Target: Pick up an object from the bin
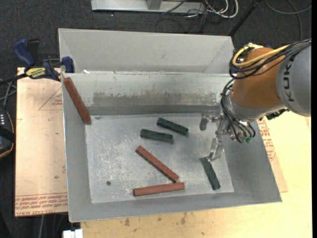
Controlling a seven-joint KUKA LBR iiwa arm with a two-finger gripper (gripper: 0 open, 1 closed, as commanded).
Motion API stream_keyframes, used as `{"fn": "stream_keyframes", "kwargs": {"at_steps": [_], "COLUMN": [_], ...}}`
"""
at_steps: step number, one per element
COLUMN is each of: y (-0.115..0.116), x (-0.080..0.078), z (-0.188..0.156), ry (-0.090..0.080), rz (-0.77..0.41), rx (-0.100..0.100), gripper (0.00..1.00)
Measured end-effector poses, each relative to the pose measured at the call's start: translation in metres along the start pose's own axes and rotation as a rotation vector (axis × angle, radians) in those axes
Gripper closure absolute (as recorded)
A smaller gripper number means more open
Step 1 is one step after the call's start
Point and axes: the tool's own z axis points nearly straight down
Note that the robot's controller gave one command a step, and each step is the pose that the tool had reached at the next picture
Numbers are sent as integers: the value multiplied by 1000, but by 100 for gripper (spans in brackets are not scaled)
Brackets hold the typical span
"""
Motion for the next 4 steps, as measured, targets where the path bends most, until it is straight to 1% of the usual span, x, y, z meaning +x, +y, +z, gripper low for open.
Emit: {"fn": "stream_keyframes", "kwargs": {"at_steps": [1, 2, 3, 4], "y": [13, 66, 66, 66], "x": [-25, -65, -65, -65], "z": [17, 66, 66, 66], "ry": [-7, -4, -3, -3], "rz": [-108, -67, -68, -68], "rx": [4, 0, 0, 0], "gripper": [0, 100, 0, 0]}}
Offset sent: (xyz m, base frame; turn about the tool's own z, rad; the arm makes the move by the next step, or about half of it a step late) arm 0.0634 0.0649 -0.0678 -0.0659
